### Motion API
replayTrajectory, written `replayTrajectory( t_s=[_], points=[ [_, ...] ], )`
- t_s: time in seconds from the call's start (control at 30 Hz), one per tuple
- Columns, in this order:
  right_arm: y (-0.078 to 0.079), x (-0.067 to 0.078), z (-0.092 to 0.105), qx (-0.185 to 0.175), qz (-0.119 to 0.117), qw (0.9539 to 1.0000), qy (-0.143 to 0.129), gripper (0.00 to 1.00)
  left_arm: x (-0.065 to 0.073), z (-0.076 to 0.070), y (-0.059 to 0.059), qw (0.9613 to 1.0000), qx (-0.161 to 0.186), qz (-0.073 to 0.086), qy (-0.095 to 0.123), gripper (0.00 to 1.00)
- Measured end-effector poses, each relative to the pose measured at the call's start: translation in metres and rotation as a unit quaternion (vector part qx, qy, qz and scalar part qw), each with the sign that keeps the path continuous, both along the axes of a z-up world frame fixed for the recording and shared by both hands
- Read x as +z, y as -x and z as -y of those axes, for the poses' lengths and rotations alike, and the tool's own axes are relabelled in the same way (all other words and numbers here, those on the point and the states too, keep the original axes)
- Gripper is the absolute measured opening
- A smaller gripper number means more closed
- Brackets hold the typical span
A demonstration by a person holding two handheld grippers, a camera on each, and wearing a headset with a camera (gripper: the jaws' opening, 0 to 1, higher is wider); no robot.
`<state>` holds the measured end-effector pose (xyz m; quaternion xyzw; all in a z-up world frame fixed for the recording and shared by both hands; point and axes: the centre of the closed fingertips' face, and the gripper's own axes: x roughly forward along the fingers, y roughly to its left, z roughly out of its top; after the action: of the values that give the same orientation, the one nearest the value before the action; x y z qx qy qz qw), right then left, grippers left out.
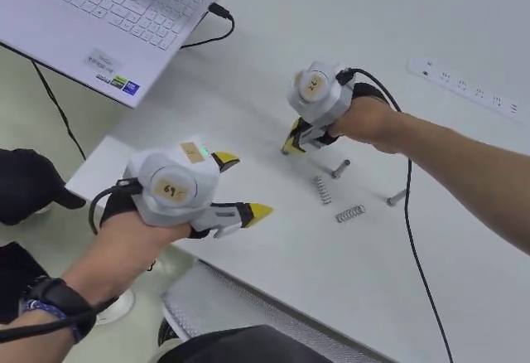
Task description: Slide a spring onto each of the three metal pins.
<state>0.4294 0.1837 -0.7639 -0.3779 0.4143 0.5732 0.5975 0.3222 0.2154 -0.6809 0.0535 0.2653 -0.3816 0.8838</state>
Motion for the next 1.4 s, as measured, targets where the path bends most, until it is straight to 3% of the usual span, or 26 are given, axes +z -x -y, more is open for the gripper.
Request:
replayTrajectory(
  t_s=[0.27,0.37,0.43,0.6,1.33,1.4],
  points=[
    [0.0,0.0,0.002,0.002,0.001,1.0,0.003,0.1,0.001,0.0,-0.002,1.0,0.001,0.001,0.001,0.49],
    [0.005,0.001,0.006,0.007,-0.009,0.9999,0.009,0.16,0.001,0.002,-0.002,1.0,-0.003,0.0,0.001,0.49],
    [0.003,0.002,0.01,0.014,0.001,0.9998,0.011,0.2,-0.001,0.004,-0.001,1.0,-0.005,-0.003,0.003,0.49],
    [0.0,0.002,0.018,-0.004,0.002,0.9999,0.011,0.25,0.0,0.007,-0.001,0.9999,-0.011,-0.002,-0.001,0.49],
    [0.003,0.04,0.036,-0.048,0.04,0.9978,-0.023,0.32,0.011,0.016,0.001,0.9999,-0.013,0.009,-0.002,0.49],
    [0.001,0.039,0.038,-0.048,0.045,0.9975,-0.026,0.33,0.013,0.017,0.001,0.9999,-0.011,0.01,-0.002,0.49]
  ],
)
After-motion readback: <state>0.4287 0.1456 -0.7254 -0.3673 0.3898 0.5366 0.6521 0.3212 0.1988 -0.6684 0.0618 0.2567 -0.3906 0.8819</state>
